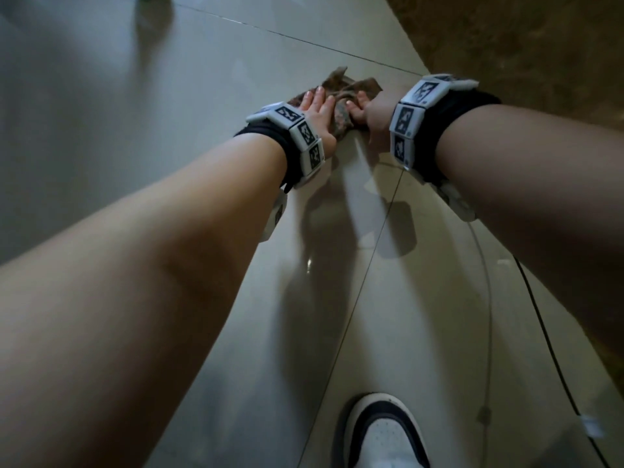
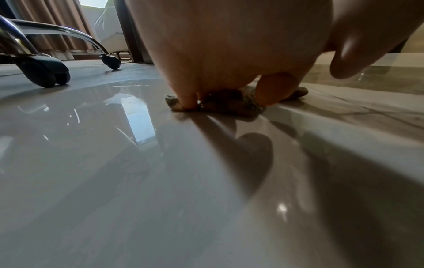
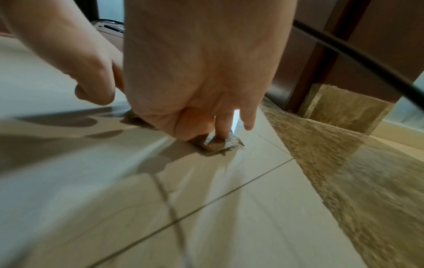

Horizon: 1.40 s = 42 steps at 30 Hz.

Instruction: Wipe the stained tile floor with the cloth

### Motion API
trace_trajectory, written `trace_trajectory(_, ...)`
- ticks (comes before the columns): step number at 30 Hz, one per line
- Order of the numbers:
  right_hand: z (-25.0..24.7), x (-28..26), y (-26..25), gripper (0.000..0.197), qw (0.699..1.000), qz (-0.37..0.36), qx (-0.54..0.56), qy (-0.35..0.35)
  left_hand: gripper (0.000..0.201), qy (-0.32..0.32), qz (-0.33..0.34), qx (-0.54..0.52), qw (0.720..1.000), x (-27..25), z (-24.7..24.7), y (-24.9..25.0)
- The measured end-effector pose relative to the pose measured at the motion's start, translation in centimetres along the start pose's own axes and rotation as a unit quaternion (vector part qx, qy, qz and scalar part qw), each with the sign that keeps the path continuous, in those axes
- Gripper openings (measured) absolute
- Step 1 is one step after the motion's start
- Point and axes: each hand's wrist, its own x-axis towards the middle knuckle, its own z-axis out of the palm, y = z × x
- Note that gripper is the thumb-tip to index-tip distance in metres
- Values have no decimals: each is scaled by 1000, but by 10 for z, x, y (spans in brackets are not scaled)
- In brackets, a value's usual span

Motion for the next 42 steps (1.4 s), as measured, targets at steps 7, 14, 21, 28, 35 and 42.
trace_trajectory(7,31,-23,-29,51,1000,5,16,-17,82,-15,5,-12,1000,-38,29,-19)
trace_trajectory(14,59,-49,-68,54,999,17,28,-32,89,-55,-1,-27,998,-78,60,-40)
trace_trajectory(21,70,-94,-98,68,988,-69,-115,-82,87,-88,-30,-16,996,-135,89,-54)
trace_trajectory(28,85,-126,-138,83,964,-123,-205,-118,89,-118,-73,-36,990,-194,113,-68)
trace_trajectory(35,102,-142,-180,80,962,-154,-205,-96,88,-98,-106,-90,985,-235,140,-92)
trace_trajectory(42,119,-169,-214,84,954,-181,-214,-103,91,-86,-118,-112,983,-281,170,-111)
